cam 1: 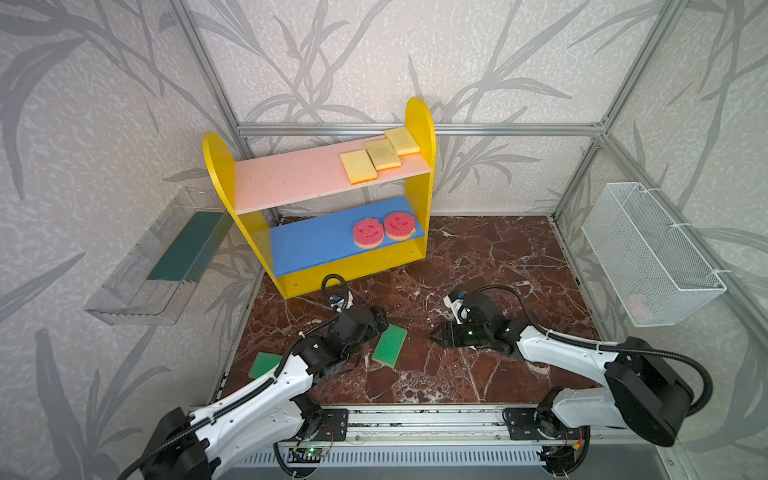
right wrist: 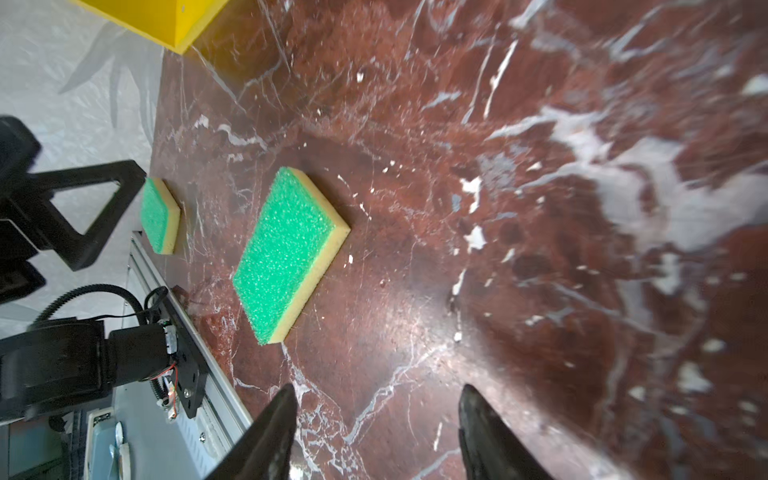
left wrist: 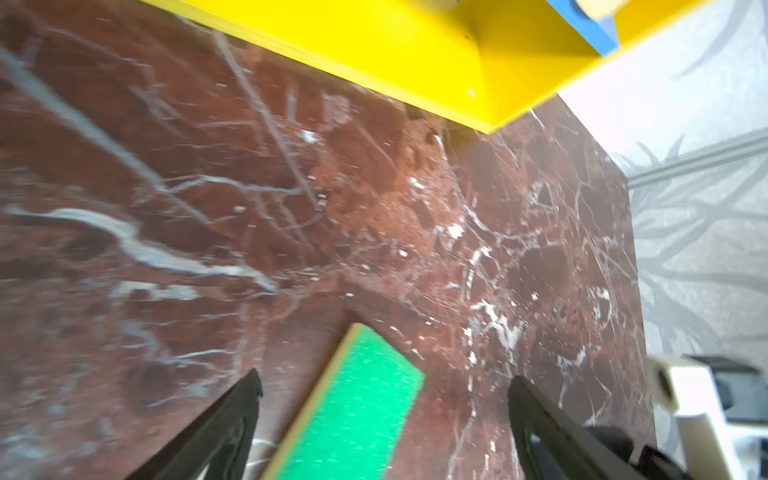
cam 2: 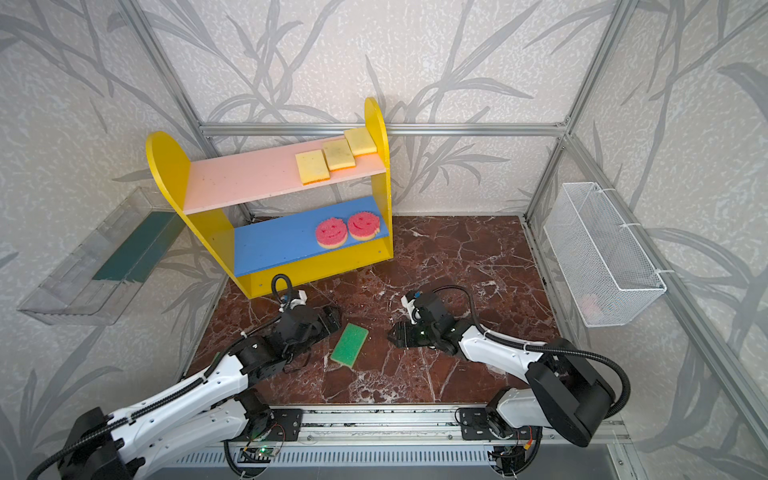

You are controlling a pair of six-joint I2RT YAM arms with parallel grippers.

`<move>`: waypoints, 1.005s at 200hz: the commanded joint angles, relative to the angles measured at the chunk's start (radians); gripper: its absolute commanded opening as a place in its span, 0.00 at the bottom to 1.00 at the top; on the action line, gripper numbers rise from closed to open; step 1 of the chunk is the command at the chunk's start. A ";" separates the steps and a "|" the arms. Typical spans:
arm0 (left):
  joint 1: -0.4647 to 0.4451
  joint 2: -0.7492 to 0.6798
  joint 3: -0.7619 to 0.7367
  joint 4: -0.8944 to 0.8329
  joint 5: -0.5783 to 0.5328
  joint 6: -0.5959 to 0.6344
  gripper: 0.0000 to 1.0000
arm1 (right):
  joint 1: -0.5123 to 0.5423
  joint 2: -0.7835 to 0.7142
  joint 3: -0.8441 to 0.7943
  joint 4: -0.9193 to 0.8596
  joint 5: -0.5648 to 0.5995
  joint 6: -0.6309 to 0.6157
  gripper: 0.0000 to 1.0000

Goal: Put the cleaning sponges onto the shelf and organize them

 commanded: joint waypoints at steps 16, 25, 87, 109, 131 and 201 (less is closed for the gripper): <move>0.058 -0.167 -0.121 -0.128 0.053 0.005 0.94 | 0.103 0.124 0.070 0.130 0.043 0.150 0.60; 0.061 -0.197 -0.146 -0.138 0.061 -0.002 0.94 | 0.118 0.171 0.104 0.133 0.028 0.155 0.60; 0.066 -0.371 -0.215 -0.246 0.085 -0.021 0.93 | 0.131 0.456 0.338 0.148 -0.095 0.165 0.50; 0.067 -0.435 -0.221 -0.290 0.097 -0.020 0.92 | 0.130 0.537 0.456 0.092 -0.118 0.122 0.48; 0.067 -0.465 -0.229 -0.318 0.122 -0.019 0.88 | 0.115 0.603 0.546 0.065 -0.150 0.100 0.47; 0.066 -0.408 -0.270 -0.211 0.204 -0.003 0.76 | 0.071 0.497 0.579 -0.176 -0.204 -0.203 0.71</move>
